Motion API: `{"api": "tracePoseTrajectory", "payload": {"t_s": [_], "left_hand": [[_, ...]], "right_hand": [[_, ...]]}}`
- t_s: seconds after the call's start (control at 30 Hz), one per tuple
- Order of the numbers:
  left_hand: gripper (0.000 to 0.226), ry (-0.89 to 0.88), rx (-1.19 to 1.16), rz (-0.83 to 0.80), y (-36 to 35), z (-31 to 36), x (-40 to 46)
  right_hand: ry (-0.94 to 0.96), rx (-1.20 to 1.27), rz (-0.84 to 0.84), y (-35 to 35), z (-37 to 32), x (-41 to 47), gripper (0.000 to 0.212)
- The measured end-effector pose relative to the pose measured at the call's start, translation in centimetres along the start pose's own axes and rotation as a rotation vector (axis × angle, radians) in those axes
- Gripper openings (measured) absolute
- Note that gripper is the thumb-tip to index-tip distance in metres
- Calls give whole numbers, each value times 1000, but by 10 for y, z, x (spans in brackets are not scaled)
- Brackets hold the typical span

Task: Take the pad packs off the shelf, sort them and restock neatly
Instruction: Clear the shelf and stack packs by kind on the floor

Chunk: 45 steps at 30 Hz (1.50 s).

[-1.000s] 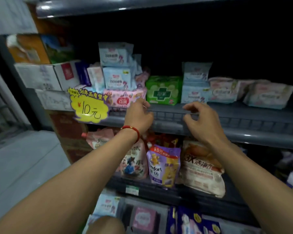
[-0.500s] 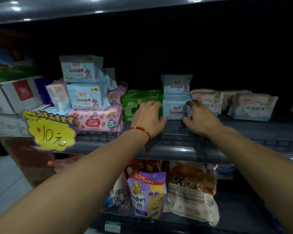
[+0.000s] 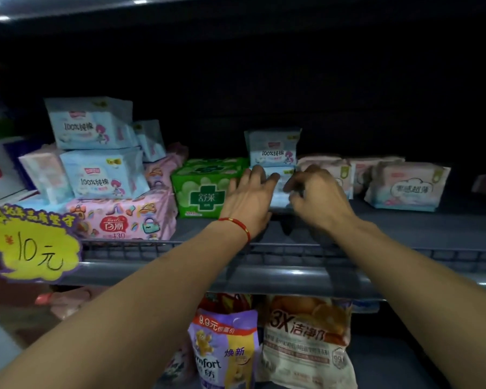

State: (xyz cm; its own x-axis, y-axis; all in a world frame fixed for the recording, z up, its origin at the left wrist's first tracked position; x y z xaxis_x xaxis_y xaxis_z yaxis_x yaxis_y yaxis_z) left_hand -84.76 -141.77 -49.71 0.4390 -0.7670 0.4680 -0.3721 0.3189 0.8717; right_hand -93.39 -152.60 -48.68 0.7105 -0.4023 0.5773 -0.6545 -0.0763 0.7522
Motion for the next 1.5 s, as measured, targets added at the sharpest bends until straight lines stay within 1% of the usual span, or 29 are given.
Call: {"api": "tracePoseTrajectory", "payload": {"t_s": [0.07,0.1,0.17,0.27,0.33,0.37,0.5,0.53,0.63,0.7,0.83,1.0,1.13,1.2,1.27,1.37,1.43,1.47,1.5], "left_hand": [[80,35,-34,60,3,-4,-7],[78,49,-69,85,4,-7,-11],[75,76,-173,139,6,-16,-23],[72,97,-360,211,8,-33,-35],[77,118,-473,213,6,-40,-37],[79,130,-493,205,4,-41,-38],[78,129,-496,188,0,-39,-36],[78,127,-501,189,0,-40,-36],[77,115,-523,201,2,-41,-36],[75,113,-553,231,6,-41,-37],[71,87,-613,289,20,-39,-43],[69,48,-611,378,61,-39,-78],[69,46,-659,368,91,-40,-148],[68,122,-695,360,97,-46,-194],[68,236,-760,300,93,-51,-245],[63,395,-918,178,78,-52,-324],[61,571,-1014,94,54,-54,-378],[60,689,-1047,59,41,-56,-403],[58,842,-1070,18,20,-60,-429]], "right_hand": [[-51,50,75,7,1,18,14],[-69,63,77,9,1,30,15],[-73,64,7,7,-1,56,34],[-44,-111,-185,-3,-8,89,65],[-45,-200,-263,-13,-9,103,74],[-53,-240,-271,-16,-10,107,75],[-37,-407,-213,-17,-17,116,63],[-31,-433,-212,-15,-18,117,64],[-15,-476,-178,-3,-19,113,88],[1,-494,-108,13,-21,104,95],[-62,-390,-9,59,-30,76,90],[-19,-162,173,113,-47,16,84],[43,-17,165,129,-71,-37,76],[74,59,121,126,-87,-65,78],[109,97,44,113,-105,-95,79],[99,135,-138,78,-131,-137,77],[65,140,-313,46,-146,-163,75],[35,148,-402,29,-151,-176,74],[2,155,-483,11,-157,-189,73]]}}
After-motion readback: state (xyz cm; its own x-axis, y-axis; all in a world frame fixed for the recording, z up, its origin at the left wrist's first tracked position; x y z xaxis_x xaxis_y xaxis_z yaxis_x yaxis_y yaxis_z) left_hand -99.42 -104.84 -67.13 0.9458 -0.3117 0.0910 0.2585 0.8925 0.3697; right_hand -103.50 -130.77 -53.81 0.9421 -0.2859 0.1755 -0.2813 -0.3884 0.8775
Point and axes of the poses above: each hand's wrist, its own x-axis towards the middle knuckle, its own y-axis out of the back of the hand, z = x × y, the point moved 6 cm from there along x, towards the middle knuckle, and after that the axes turned 2 degrees about y, right-handed, at the moved point
